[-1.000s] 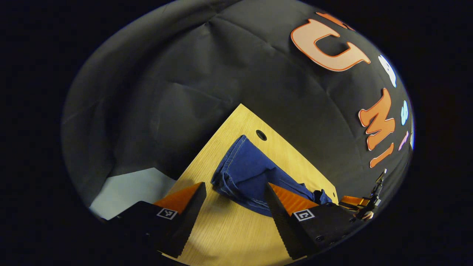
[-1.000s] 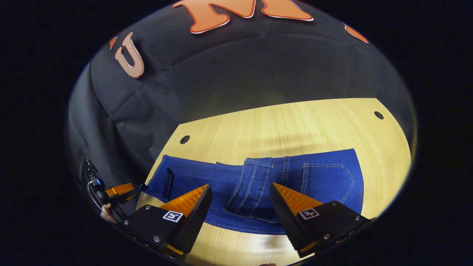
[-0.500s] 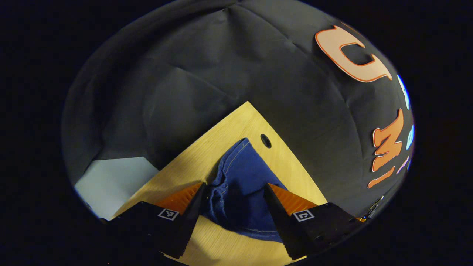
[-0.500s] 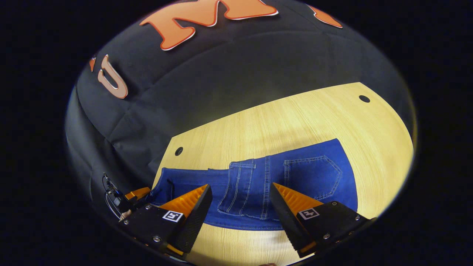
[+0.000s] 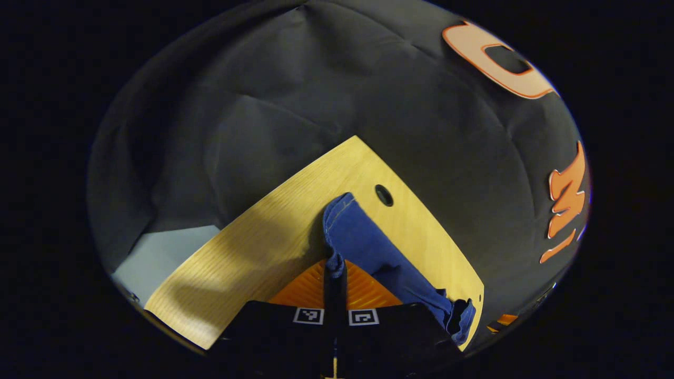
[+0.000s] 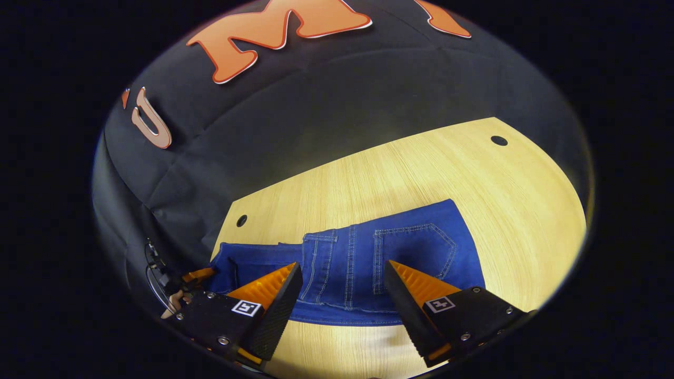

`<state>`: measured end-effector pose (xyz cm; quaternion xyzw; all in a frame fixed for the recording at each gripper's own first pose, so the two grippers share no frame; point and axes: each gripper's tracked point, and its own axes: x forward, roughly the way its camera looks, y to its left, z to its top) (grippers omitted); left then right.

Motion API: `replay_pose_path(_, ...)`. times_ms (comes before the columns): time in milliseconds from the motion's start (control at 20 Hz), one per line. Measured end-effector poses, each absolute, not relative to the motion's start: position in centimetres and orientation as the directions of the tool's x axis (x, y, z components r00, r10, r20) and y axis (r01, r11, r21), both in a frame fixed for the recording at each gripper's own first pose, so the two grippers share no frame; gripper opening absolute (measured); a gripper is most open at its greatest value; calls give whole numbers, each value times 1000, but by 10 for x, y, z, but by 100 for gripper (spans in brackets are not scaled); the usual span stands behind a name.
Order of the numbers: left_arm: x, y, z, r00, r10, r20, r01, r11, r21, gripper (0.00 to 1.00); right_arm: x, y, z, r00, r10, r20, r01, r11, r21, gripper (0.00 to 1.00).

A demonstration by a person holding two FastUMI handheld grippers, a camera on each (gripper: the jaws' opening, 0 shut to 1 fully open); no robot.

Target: Grasp the waist and the cuffs of the jeans and fold them to make the two legs overlap; first hold the waist and fold one-third of the jeans toward the cuffs, then hold the cuffs and fold the remaining one-third in the same direction to finish folding.

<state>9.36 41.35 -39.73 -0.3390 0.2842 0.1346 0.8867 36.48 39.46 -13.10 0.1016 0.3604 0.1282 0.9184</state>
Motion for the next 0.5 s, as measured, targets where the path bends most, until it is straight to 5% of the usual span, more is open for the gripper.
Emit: replay_pose_path(500,116,285,-242,889,-60,-454,-139,910,-391,3,365,361,-101,754,318,-574,-186,942,278,98)
